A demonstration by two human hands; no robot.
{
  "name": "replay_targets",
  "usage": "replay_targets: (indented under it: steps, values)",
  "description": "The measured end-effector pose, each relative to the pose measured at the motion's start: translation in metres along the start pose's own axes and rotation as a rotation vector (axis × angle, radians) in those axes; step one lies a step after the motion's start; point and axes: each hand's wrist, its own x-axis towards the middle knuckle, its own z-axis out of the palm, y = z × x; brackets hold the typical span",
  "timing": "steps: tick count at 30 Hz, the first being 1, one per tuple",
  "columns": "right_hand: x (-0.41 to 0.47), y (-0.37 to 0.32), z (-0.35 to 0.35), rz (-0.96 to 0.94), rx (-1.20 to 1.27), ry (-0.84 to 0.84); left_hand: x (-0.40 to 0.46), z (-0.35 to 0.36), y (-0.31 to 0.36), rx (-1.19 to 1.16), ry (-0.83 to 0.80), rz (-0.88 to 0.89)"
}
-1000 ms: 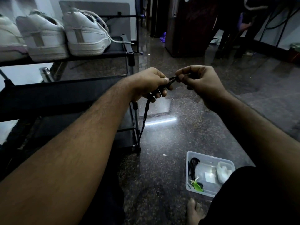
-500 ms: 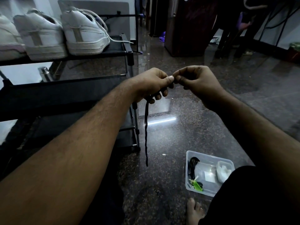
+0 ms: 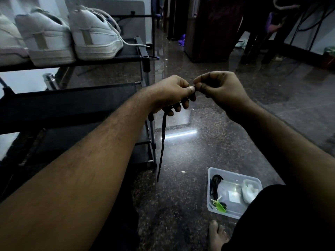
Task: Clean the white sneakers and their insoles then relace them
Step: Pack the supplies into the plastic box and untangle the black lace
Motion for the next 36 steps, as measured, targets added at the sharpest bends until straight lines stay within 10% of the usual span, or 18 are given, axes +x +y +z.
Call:
replay_targets:
  steps: [14,27,33,36]
  values:
    - [-0.001,-0.002,0.005,-0.031,0.022,-0.019,0.003,-0.002,-0.001,-0.061,0.086,0.030]
    - [0.001,-0.009,-0.002,0.053,0.371,-0.055,0.010,-0.006,-0.008,-0.273,-0.045,0.059]
    - [0.006,-0.027,-0.006,0.240,1.027,0.175,0.014,-0.002,-0.012,-0.230,-0.079,-0.002]
    - [0.004,-0.029,-0.008,0.221,0.811,0.144,0.016,-0.001,-0.011,-0.258,-0.033,-0.032]
